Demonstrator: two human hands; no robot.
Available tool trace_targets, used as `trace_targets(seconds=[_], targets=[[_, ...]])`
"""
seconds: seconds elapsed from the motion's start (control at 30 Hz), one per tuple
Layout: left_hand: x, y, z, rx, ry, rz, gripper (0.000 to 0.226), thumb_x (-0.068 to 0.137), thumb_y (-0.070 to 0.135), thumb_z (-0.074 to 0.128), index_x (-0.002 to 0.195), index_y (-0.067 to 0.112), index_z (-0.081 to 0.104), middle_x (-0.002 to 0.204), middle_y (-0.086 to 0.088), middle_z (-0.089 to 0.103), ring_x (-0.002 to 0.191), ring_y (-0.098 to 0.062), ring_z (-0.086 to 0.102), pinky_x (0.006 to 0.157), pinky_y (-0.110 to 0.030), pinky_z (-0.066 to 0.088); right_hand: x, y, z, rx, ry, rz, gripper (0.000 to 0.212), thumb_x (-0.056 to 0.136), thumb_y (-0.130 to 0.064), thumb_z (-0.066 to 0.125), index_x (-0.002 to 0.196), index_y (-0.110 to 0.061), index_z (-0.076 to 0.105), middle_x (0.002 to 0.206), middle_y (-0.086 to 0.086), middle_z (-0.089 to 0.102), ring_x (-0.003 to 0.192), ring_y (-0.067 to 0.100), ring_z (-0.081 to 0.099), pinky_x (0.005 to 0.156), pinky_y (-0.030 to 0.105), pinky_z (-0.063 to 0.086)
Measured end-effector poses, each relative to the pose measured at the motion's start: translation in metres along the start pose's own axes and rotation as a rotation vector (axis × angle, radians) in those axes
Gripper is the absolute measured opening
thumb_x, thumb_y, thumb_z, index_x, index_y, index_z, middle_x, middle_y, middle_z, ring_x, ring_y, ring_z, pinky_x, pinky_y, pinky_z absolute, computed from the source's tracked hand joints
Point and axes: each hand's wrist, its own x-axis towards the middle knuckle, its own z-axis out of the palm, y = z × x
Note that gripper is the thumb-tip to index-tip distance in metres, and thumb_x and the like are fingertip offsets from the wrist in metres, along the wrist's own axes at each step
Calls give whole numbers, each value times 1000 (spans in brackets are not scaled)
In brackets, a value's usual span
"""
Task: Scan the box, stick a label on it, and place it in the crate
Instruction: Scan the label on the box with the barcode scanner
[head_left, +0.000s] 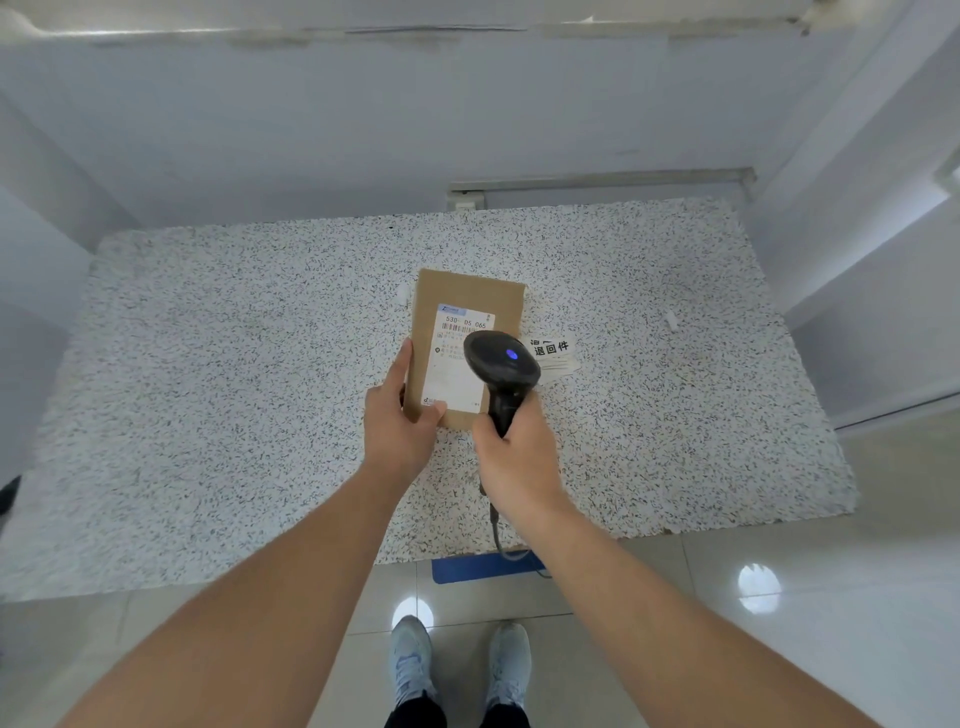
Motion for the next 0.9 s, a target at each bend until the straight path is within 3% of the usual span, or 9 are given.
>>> trace_targets(seconds=[0.1, 0.2, 0.37, 0.43, 0.53, 0.6, 0.7, 0.8, 0.9], targets=[[1, 2, 0, 1, -8, -8, 87, 92, 13, 71, 154, 54, 26, 126, -6, 57, 104, -10, 62, 66, -9, 49, 0, -1, 2, -6, -8, 10, 14, 97, -21, 63, 107, -20, 53, 73, 1, 56, 51, 7, 52, 47, 23, 45], [1, 5, 0, -30, -14, -34, 86, 92, 11, 71, 155, 52, 28, 125, -6, 60, 107, -12, 63, 70, -11, 48, 3, 2, 2, -13, -3, 7, 15, 96, -23, 64, 106, -23, 53, 72, -1, 57, 46, 1, 51, 46, 21, 45], [0, 5, -2, -88, 33, -78, 86, 90, 10, 73, 156, 44, 32, 109, 8, 67, 96, -4, 65, 59, -6, 49, 14, 14, -6, -52, 53, 36, 17, 99, -18, 59, 108, -26, 48, 76, 2, 59, 43, -2, 55, 42, 16, 44], [1, 3, -3, -112, 43, -108, 86, 89, 10, 73, 156, 44, 32, 106, 10, 66, 93, -4, 66, 57, -8, 49, 18, 21, -11, -90, 72, 42, 22, 100, -15, 58, 113, -26, 45, 81, 4, 62, 48, 1, 59, 42, 14, 44], [4, 3, -2, -158, 45, -159, 86, 89, 8, 73, 155, 46, 33, 107, 9, 64, 95, -6, 67, 69, -20, 55, 27, 33, -19, -193, 104, 56, 26, 101, -13, 58, 118, -23, 41, 90, 6, 65, 61, 12, 63, 43, 14, 46], [8, 3, -2, -168, 49, -188, 86, 90, 7, 74, 155, 47, 34, 108, 11, 64, 91, -4, 67, 63, -15, 55, 33, 43, -25, -247, 129, 81, 25, 102, -14, 58, 117, -22, 39, 94, 7, 64, 67, 17, 66, 44, 19, 49], [12, 3, -2, -174, 59, -220, 84, 90, 11, 75, 152, 51, 35, 106, 13, 63, 88, -3, 66, 53, -12, 51, 43, 57, -30, -389, 205, 86, 26, 100, -14, 61, 119, -16, 43, 109, 8, 56, 89, 25, 65, 66, 36, 61], [14, 0, -3, -159, 58, -222, 83, 89, 15, 76, 152, 51, 35, 108, 12, 63, 95, -4, 64, 67, -19, 50, 52, 71, -34, -509, 264, 122, 36, 98, -12, 65, 128, -7, 45, 123, 13, 46, 107, 28, 55, 91, 44, 56], [17, 0, -2, -146, 61, -216, 82, 90, 15, 75, 153, 49, 36, 108, 13, 61, 98, -2, 62, 72, -21, 50, 60, 80, -37, -549, 289, 170, 41, 97, -12, 66, 132, -5, 45, 126, 16, 44, 113, 30, 51, 98, 47, 53]])
